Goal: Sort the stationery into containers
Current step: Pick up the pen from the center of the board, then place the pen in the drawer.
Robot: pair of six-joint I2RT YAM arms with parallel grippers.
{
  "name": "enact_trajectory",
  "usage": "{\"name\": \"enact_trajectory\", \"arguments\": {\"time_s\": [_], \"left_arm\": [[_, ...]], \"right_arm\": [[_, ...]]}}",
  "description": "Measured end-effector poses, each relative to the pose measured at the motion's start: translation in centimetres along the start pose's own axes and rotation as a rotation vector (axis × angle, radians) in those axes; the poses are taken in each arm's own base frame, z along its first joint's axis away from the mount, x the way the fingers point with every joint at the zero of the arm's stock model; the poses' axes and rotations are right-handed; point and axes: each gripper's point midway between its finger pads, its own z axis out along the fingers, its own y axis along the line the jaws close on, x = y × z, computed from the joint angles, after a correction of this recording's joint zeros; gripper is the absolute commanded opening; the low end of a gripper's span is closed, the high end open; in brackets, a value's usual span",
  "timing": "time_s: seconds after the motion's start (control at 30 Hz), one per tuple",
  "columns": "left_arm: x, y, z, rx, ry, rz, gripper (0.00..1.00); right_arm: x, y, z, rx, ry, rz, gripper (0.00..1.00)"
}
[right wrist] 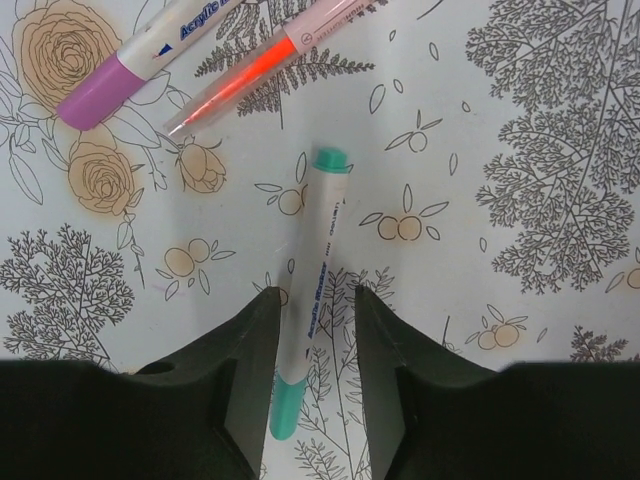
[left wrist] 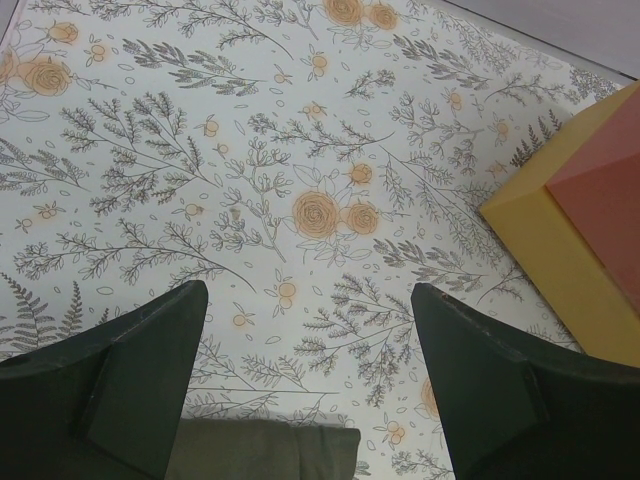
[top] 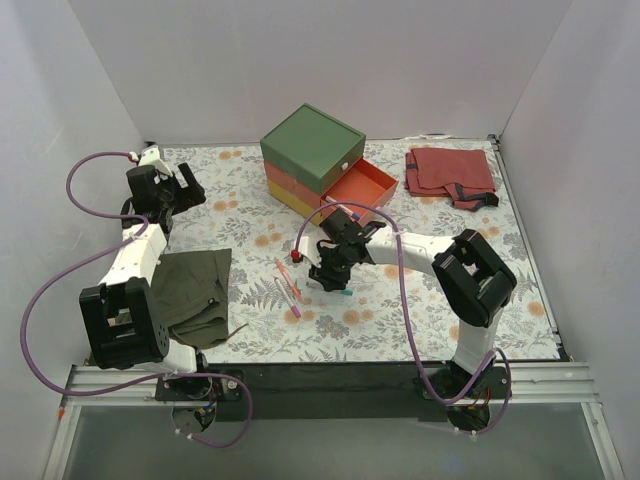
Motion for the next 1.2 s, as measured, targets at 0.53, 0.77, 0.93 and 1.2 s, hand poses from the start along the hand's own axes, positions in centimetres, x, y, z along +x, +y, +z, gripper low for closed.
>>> {"name": "enact_trajectory", "arguments": {"time_s": [0.53, 0.77, 0.93, 1.2], "left_arm": [[0.1, 0.6, 0.1, -0.014, 0.001, -0.007, 0.84], [-0.1, 0.8, 0.1, -0.017, -0.004, -0.009, 0.84], [0.1, 0.8, 0.5, -0.012, -0.003, -0.016, 0.84], [1.1, 1.1, 1.4, -0.008, 0.027, -0.042, 0.84]], "right_arm": [[-0.6, 0.2, 0.8, 0.022, 0.026, -0.065, 0.01], [-5.3, -4.2, -4.7, 0.148, -0.036, -0.198, 0.01], [-10.2, -9.8, -13.7, 0.355, -0.172, -0.255, 0.01], [-9.4, -13.3, -17.2, 0.464, -0.144, -0.281, 0.03]]}}
